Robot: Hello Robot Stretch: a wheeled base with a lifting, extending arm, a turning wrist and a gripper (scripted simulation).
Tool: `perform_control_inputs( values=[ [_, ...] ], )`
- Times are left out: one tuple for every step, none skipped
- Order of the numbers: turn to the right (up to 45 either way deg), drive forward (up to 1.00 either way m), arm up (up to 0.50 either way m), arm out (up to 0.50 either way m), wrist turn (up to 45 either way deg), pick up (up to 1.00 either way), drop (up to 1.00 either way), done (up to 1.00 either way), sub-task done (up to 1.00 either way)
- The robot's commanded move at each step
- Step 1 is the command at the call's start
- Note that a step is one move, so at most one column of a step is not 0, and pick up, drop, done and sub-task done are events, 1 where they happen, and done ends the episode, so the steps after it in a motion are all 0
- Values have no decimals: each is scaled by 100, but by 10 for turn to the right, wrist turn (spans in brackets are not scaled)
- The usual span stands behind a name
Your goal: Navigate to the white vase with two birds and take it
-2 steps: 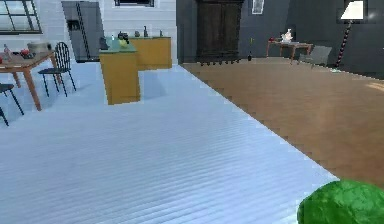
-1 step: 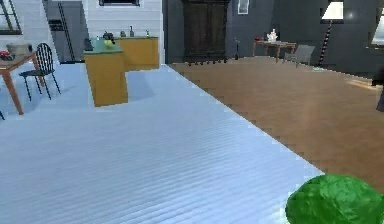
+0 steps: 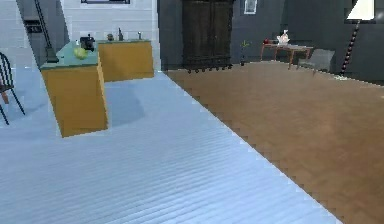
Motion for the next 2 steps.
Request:
perform_control_inputs(
  values=[
    [120, 0, 0, 0, 0, 0, 0, 0, 0],
    [0, 10, 0, 0, 0, 0, 0, 0, 0]
  ],
)
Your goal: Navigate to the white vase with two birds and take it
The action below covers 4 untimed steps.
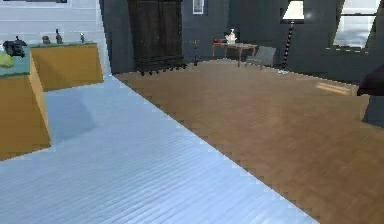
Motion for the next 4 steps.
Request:
perform_control_inputs(
  values=[
    [90, 0, 0, 0, 0, 0, 0, 0, 0],
    [0, 50, 0, 0, 0, 0, 0, 0, 0],
    [0, 100, 0, 0, 0, 0, 0, 0, 0],
    [0, 100, 0, 0, 0, 0, 0, 0, 0]
  ],
)
